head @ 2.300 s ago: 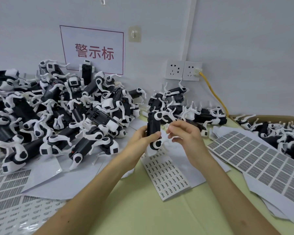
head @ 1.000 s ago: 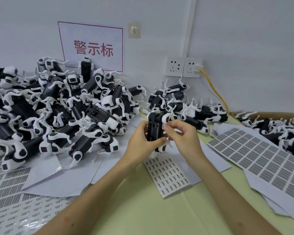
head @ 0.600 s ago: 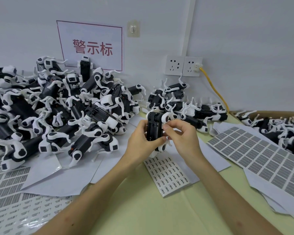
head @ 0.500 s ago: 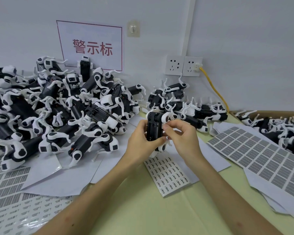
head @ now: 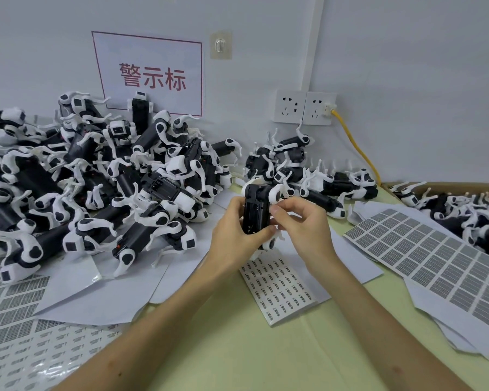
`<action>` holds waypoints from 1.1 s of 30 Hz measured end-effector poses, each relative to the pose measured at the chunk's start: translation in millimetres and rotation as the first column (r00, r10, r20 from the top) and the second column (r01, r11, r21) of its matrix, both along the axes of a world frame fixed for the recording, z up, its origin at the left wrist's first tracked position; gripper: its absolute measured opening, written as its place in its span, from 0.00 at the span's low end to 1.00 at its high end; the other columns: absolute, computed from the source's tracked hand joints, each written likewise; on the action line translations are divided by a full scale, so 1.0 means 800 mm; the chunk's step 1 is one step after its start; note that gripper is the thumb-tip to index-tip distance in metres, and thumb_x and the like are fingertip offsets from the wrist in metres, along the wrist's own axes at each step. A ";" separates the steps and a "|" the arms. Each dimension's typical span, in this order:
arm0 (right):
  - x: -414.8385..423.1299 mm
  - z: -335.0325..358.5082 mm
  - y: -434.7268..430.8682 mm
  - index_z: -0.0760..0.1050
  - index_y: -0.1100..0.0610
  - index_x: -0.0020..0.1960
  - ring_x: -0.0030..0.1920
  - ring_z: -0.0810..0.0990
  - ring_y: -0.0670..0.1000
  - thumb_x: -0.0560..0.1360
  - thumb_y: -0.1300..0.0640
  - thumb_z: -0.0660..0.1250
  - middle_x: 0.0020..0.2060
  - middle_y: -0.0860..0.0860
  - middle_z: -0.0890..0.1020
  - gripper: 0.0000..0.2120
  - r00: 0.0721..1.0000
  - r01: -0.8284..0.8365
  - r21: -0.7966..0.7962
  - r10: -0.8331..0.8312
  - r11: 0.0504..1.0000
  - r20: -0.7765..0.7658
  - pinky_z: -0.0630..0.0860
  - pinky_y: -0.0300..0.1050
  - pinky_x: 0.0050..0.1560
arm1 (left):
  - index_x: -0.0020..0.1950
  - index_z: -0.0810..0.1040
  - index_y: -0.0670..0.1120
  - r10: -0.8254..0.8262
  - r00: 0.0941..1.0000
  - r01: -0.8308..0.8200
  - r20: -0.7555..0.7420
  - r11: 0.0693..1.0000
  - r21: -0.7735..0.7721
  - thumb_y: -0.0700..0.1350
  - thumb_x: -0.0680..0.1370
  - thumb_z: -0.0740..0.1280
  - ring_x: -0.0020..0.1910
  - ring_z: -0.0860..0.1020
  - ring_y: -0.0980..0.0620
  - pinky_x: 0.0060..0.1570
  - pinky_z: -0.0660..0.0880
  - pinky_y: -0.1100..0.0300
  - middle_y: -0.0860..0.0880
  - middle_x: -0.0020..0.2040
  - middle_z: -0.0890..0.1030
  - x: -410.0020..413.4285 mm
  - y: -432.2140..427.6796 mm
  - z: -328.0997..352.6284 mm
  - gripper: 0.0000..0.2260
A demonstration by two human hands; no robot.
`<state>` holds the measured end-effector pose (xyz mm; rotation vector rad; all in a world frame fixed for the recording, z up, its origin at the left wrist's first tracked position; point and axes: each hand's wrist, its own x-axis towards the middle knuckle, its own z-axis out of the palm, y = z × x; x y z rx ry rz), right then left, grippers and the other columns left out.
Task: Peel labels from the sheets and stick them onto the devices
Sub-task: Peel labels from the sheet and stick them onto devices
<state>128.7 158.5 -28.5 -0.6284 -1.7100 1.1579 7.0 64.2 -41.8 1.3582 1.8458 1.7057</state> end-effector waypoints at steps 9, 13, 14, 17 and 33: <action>0.006 0.007 0.000 0.80 0.60 0.39 0.40 0.87 0.51 0.73 0.56 0.78 0.36 0.54 0.86 0.11 0.996 -0.065 -0.202 0.052 0.977 -0.072 0.82 0.45 0.47 | 0.63 0.76 0.50 -0.047 0.999 0.047 0.023 0.999 0.016 0.44 0.75 0.78 0.54 0.82 0.56 0.54 0.79 0.57 0.55 0.52 0.84 0.000 0.000 0.002 0.20; 0.001 0.008 -0.006 0.83 0.59 0.46 0.39 0.82 0.47 0.78 0.56 0.73 0.38 0.50 0.85 0.07 0.991 -0.127 -0.195 0.115 0.973 -0.072 0.75 0.36 0.39 | 0.63 0.80 0.45 -0.206 0.927 0.204 0.314 0.978 0.038 0.39 0.78 0.74 0.56 0.84 0.50 0.53 0.80 0.60 0.45 0.55 0.86 0.002 -0.002 0.008 0.14; 0.000 0.007 -0.007 0.83 0.58 0.47 0.39 0.82 0.46 0.79 0.56 0.72 0.38 0.49 0.85 0.06 0.989 -0.143 -0.193 0.130 0.971 -0.076 0.74 0.34 0.39 | 0.64 0.81 0.45 -0.238 0.898 0.240 0.369 0.970 0.039 0.39 0.79 0.73 0.56 0.85 0.48 0.55 0.80 0.58 0.44 0.56 0.86 0.001 -0.003 0.010 0.14; 0.000 0.007 -0.006 0.82 0.55 0.48 0.40 0.80 0.45 0.81 0.56 0.68 0.38 0.46 0.84 0.05 0.985 -0.168 -0.212 0.156 0.963 -0.073 0.74 0.34 0.40 | 0.64 0.81 0.44 -0.286 0.843 0.301 0.456 0.953 0.041 0.39 0.80 0.70 0.58 0.85 0.43 0.61 0.79 0.49 0.42 0.57 0.86 -0.003 -0.002 0.012 0.13; 0.005 0.009 -0.011 0.67 0.55 0.36 0.25 0.69 0.44 0.76 0.55 0.69 0.27 0.47 0.71 0.14 0.952 -0.293 -0.092 0.281 0.952 -0.125 0.66 0.33 0.26 | 0.66 0.81 0.48 -0.481 0.764 0.507 0.431 0.860 0.062 0.44 0.78 0.70 0.60 0.83 0.40 0.54 0.82 0.47 0.42 0.58 0.85 -0.006 -0.005 0.009 0.17</action>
